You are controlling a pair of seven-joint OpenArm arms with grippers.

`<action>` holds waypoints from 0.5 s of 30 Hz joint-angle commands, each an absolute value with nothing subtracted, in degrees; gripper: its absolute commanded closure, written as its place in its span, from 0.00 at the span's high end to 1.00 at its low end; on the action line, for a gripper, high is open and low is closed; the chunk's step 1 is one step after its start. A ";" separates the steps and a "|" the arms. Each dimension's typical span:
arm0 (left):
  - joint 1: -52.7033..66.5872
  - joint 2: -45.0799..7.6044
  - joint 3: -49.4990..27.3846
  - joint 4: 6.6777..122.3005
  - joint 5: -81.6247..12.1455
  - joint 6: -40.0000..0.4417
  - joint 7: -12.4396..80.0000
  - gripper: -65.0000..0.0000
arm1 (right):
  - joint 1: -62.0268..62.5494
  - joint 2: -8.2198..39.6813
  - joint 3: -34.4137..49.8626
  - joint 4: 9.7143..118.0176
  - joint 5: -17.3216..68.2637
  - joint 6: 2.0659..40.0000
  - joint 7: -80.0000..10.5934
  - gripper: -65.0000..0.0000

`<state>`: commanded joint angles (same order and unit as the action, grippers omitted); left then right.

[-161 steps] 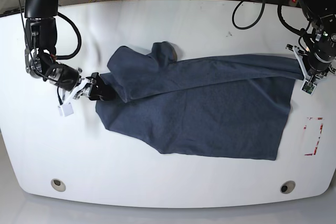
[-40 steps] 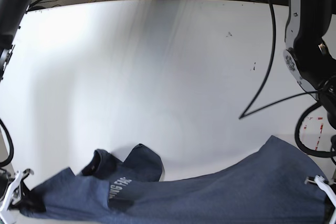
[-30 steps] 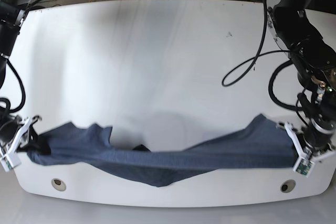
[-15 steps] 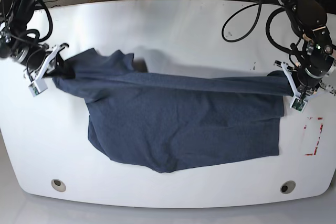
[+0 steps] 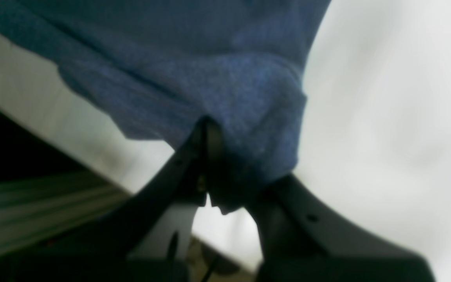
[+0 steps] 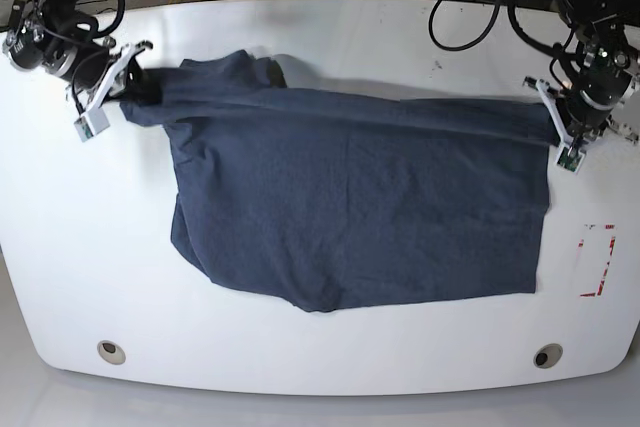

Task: Fold the T-shirt properly

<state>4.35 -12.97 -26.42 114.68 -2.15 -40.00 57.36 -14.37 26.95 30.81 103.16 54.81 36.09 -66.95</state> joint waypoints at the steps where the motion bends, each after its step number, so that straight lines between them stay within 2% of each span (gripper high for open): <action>1: 3.12 -12.97 -25.63 114.51 -2.15 -40.00 57.36 0.00 | -12.62 27.03 30.11 102.64 53.67 36.26 -66.95 0.00; 6: -5.14 -12.88 -21.49 112.22 -2.15 -39.96 57.45 0.00 | -1.80 27.03 27.30 98.24 47.25 36.53 -66.95 0.00; 11: -14.20 -10.24 -21.41 111.87 -2.15 -37.23 57.71 0.00 | 10.15 27.30 25.80 93.14 41.80 36.62 -66.95 0.00; 15: -21.32 -9.63 -20.09 111.96 -2.15 -34.24 57.71 0.00 | 20.18 31.25 21.05 89.27 41.54 36.62 -66.95 0.00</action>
<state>-21.32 -9.63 -20.09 111.96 -2.15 -34.24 57.71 20.18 31.25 21.05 89.27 41.54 36.62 -66.95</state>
